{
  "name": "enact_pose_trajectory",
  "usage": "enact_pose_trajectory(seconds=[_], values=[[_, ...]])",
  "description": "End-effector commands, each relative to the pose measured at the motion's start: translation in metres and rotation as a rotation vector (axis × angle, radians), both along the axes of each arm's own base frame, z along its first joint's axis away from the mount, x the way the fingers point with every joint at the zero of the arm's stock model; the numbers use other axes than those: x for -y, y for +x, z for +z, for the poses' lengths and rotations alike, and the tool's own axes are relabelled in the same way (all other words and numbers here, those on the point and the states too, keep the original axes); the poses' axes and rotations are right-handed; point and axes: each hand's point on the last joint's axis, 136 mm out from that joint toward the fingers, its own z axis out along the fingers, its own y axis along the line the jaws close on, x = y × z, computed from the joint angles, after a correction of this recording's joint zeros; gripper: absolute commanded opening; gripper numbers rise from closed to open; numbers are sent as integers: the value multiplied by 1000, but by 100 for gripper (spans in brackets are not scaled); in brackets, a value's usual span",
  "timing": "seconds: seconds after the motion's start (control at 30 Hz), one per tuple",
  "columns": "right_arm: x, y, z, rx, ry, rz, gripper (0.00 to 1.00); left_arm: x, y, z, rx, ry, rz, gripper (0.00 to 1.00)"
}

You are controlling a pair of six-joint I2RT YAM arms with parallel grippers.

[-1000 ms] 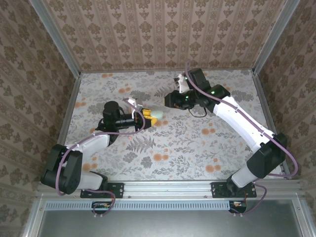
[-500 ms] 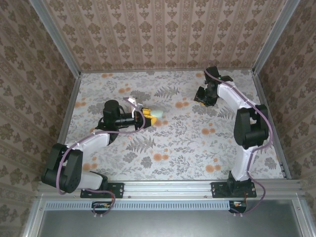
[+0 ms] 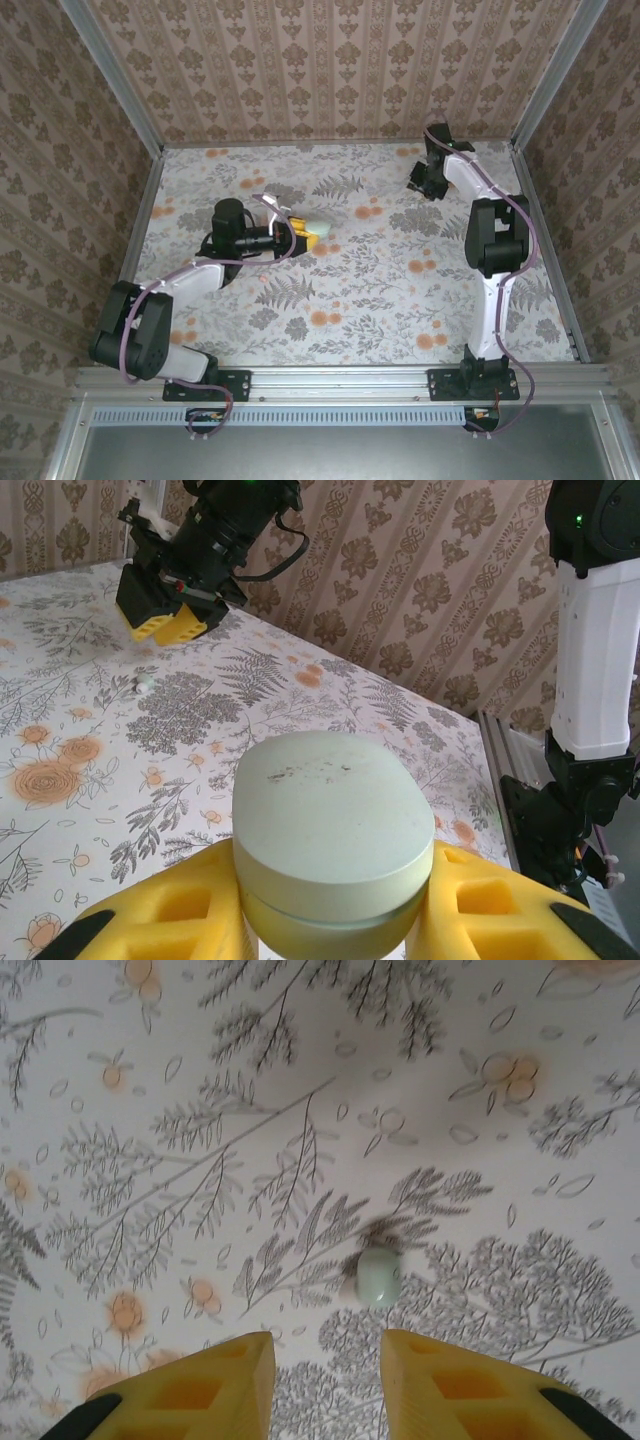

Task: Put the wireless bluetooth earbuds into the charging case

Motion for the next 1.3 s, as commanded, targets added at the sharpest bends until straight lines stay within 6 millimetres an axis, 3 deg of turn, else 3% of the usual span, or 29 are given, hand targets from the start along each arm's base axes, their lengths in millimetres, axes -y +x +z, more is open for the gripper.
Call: enact_pose_trajectory(seconds=[0.0,0.5,0.77,0.93,1.03,1.27], values=[[12,0,-15,-59,-49,12,34,0,5,12,46,-16,-18,0],[6,1,-58,-129,-24,46,28,-1,11,8,27,-14,-14,0],[-1,-3,-59,-137,-16,69,22,-2,12,8,19,-16,-12,0],[-7,-9,-58,-137,-14,79,32,-3,11,9,18,-17,-10,0],[-8,-13,-59,-144,-12,79,34,-4,10,10,22,-18,-9,0],[-13,-18,-61,-148,-10,88,26,-5,7,10,23,-18,-5,0]])
